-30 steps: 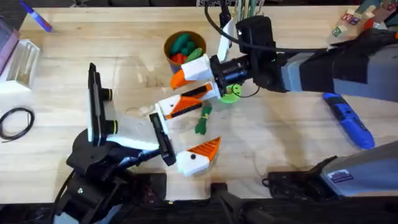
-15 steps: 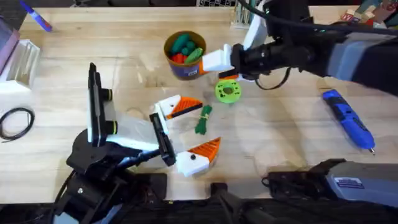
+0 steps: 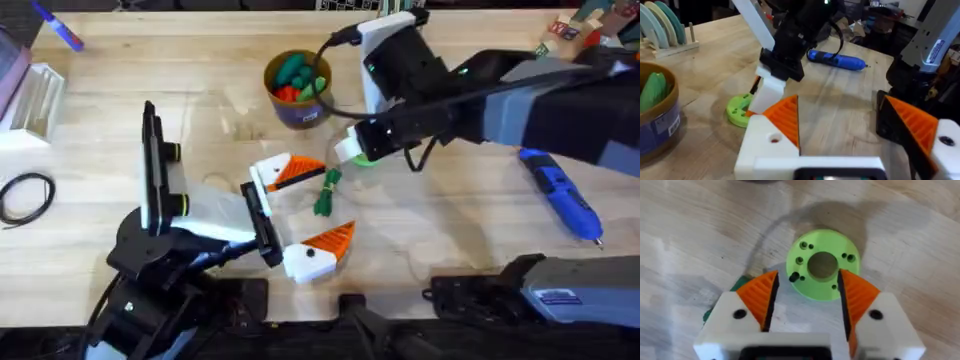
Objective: Pick up the gripper from the table and insert it into the empty holder that is missing its gripper. Then pick up a screw, insert it into the mounting hole, and use the screwdriver to tighten it. Finally, clean up the table by picking up the vegetable and placing it into the bucket.
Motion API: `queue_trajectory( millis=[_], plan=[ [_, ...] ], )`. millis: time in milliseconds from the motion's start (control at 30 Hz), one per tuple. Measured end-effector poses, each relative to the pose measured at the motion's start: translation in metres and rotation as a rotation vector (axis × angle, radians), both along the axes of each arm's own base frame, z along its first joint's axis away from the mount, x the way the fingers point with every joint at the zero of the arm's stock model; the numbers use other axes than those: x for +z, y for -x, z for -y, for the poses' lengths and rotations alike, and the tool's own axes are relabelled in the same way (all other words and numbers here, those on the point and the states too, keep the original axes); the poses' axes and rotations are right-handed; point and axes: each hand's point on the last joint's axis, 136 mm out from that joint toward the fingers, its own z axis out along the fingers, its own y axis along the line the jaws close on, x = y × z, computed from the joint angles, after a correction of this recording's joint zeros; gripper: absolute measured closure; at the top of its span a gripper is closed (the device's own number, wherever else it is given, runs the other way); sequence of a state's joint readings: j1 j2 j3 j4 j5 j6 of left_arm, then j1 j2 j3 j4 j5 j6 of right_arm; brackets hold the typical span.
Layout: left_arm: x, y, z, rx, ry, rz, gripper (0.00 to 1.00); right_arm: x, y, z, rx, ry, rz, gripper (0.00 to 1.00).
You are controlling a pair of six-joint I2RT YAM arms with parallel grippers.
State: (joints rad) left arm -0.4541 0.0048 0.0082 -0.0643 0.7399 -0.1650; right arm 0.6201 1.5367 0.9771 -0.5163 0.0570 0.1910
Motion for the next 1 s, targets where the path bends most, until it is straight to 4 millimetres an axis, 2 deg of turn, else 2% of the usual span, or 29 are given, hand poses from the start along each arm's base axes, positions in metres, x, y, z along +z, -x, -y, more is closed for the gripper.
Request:
queue_trajectory(
  millis=[200,400,567,867,1000],
  plan=[
    [0.0000,0.0001,0.0000,0.000,0.000,0.000,0.015,-0.0092,0.0079,-0.0085,0.060,0.098,0.034,0.389],
    [0.0000,0.0001,0.0000,0.000,0.000,0.000,0.015,-0.0085,0.0076,-0.0085,0.067,0.131,0.060,0.641],
    [0.0000,0.0001,0.0000,0.000,0.000,0.000,0.015,-0.0081,0.0062,-0.0066,0.062,0.141,0.068,0.763],
    [0.0000,0.0001,0.0000,0.000,0.000,0.000,0.016,-0.0085,0.0065,-0.0070,0.063,0.140,0.066,0.782],
    [0.0000,0.0001,0.0000,0.000,0.000,0.000,0.015,-0.0087,0.0071,-0.0077,0.065,0.135,0.062,0.822]
  ],
)
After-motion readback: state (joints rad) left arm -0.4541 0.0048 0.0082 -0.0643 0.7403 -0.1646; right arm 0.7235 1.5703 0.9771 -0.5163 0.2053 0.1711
